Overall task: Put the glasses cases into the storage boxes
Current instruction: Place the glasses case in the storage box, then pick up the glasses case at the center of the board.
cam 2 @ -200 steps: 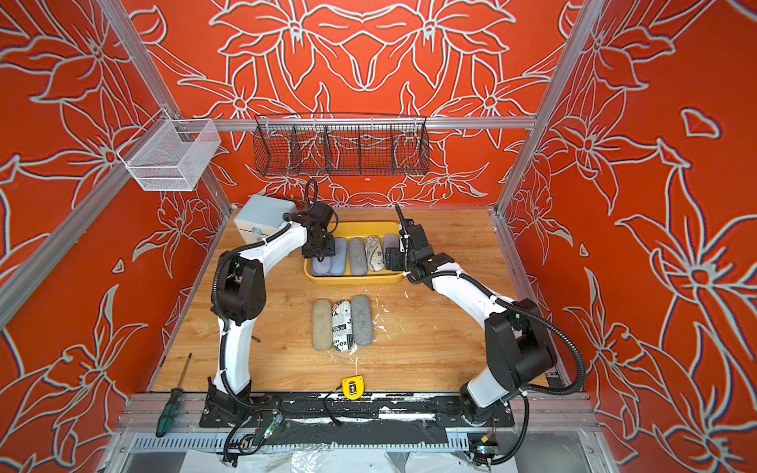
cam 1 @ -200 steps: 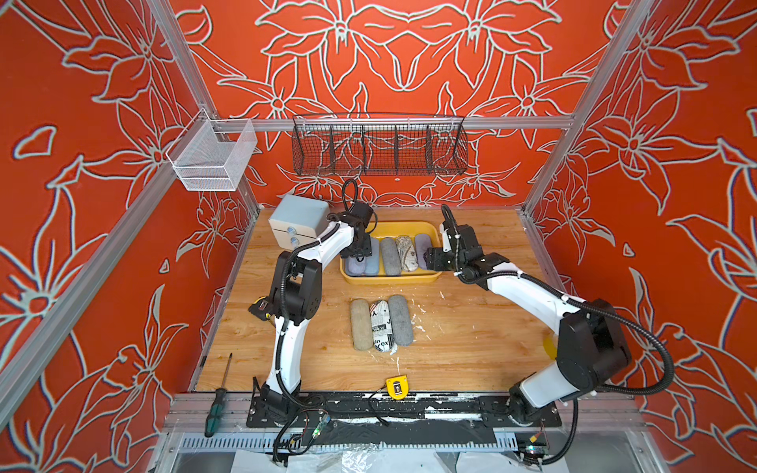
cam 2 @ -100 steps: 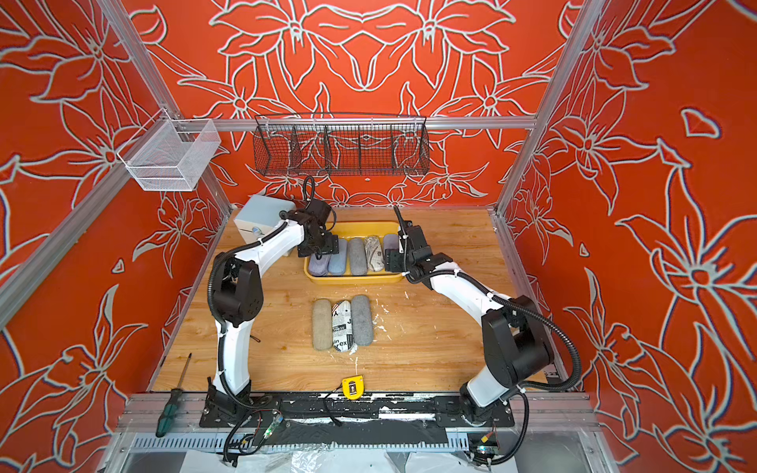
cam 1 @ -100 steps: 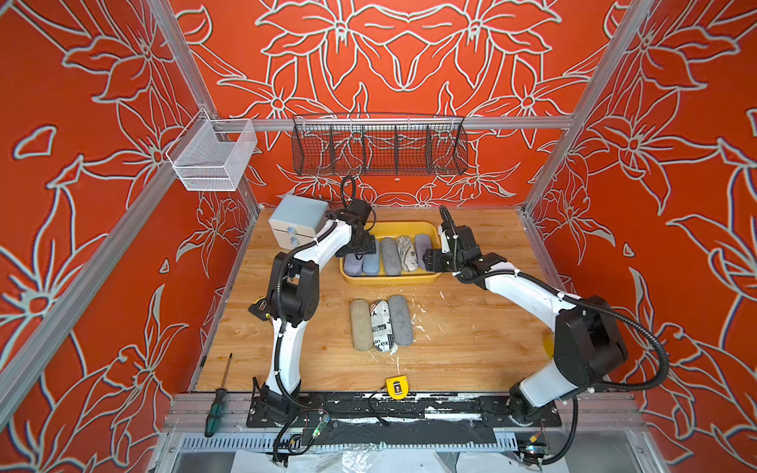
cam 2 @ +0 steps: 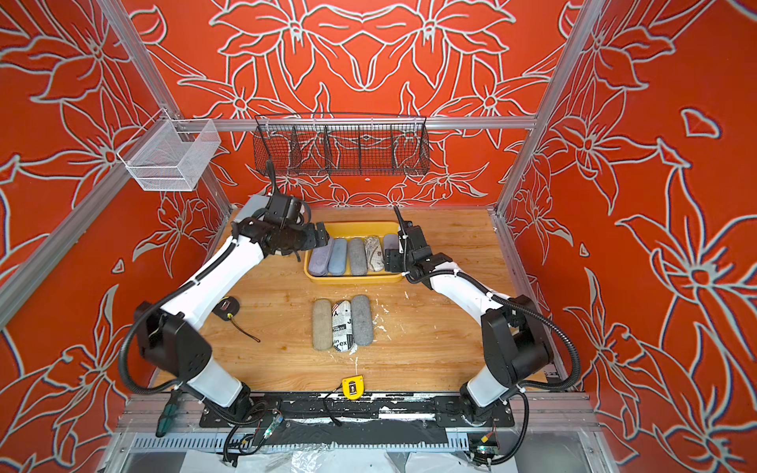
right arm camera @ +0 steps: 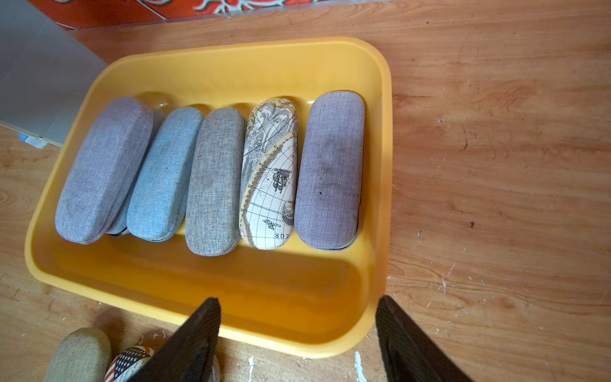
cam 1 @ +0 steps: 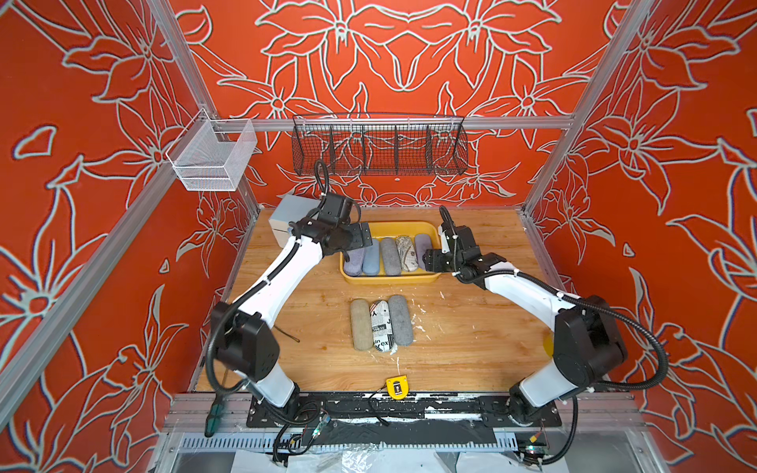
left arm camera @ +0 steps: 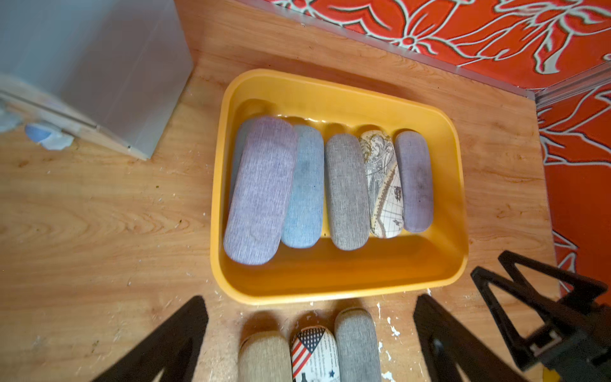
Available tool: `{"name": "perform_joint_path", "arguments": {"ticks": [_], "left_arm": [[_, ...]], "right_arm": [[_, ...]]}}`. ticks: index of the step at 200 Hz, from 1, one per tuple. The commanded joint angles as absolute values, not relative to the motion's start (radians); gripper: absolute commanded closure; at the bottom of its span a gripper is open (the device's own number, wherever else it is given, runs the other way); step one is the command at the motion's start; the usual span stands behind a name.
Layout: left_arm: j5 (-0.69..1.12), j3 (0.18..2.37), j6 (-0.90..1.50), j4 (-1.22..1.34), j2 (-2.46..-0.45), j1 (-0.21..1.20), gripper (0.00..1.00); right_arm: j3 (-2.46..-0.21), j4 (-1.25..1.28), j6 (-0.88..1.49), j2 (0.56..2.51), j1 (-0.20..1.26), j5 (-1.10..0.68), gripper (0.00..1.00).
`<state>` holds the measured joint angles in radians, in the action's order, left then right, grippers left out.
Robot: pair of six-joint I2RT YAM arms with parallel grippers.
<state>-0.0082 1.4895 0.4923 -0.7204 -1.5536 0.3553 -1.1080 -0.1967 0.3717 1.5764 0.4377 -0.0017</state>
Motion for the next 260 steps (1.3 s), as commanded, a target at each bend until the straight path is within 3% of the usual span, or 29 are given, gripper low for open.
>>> {"name": "perform_joint_path", "arguments": {"ticks": [1, 52, 87, 200, 260], "left_arm": [[-0.059, 1.349, 0.555, -0.716, -1.458, 0.403, 0.01], [-0.075, 0.982, 0.705, -0.684, -1.220, 0.493, 0.01], [-0.009, 0.815, 0.788, -0.612, -1.185, 0.522, 0.02], [0.019, 0.797, 0.775, -0.498, -1.375, 0.574, 0.05], [0.005, 0.827, 0.772, -0.509, -1.447, 0.581, 0.12]], "right_arm": [[-1.121, -0.190, 0.387, 1.588, 0.436, -0.017, 0.24], [-1.126, -0.197, 0.387, 1.583, 0.436, -0.011, 0.24], [-1.135, -0.210, 0.386, 1.582, 0.436, -0.010, 0.24], [-1.103, -0.228, 0.390, 1.531, 0.437, 0.004, 0.24], [-1.109, -0.227, 0.385, 1.540, 0.437, 0.001, 0.24]]}}
